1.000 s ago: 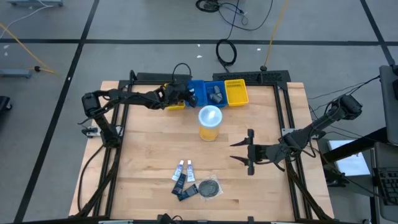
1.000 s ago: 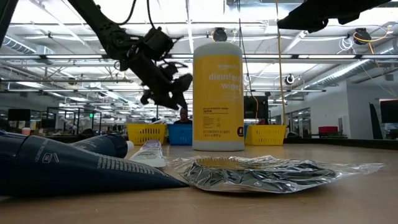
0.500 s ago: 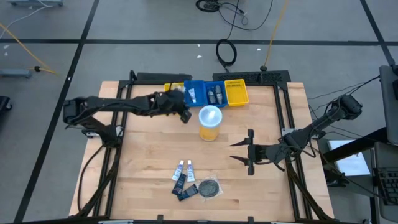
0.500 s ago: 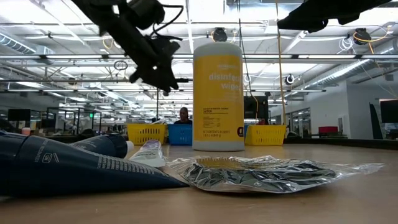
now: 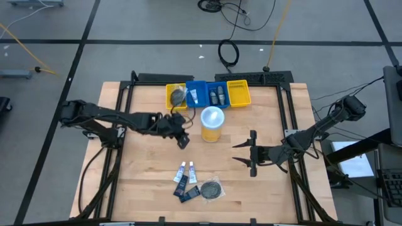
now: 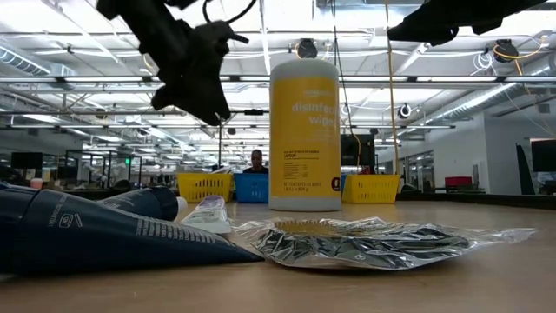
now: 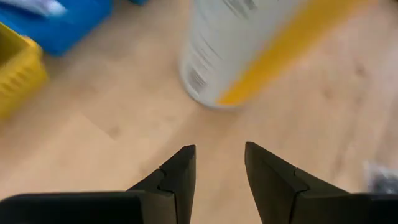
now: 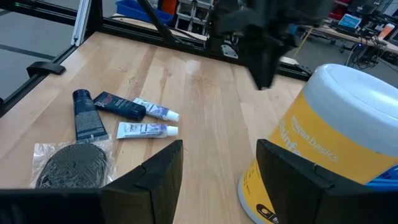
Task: Pick & Place Travel size toiletries
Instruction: Put the toothpaste into the left blue basket
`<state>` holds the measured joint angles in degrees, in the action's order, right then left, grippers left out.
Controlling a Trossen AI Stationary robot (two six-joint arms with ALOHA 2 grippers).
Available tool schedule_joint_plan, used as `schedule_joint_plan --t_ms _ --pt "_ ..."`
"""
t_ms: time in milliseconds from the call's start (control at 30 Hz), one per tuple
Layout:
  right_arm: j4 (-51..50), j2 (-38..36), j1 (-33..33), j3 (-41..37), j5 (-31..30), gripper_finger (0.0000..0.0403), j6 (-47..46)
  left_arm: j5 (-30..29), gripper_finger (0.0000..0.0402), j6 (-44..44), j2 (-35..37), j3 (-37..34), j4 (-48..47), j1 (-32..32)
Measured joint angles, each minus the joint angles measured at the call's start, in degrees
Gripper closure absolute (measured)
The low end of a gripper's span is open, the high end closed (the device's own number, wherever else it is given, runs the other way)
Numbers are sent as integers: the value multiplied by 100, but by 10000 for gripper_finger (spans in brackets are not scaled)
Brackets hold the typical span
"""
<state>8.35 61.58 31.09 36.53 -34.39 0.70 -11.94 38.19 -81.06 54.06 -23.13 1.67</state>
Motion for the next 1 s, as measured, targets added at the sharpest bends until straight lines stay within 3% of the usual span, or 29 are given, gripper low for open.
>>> schedule_joint_plan --t_ms 200,433,700,1000 --pt "1 0 0 0 -2 206 1 -38 266 584 -96 0 7 749" --pt "1 0 -2 0 -2 206 1 -7 266 1531 -714 0 63 1301" --pt "1 0 -2 0 -4 206 1 268 266 2213 -1336 0 231 1578" --pt "1 0 -2 0 -4 206 1 566 266 2286 -1738 0 407 1609"
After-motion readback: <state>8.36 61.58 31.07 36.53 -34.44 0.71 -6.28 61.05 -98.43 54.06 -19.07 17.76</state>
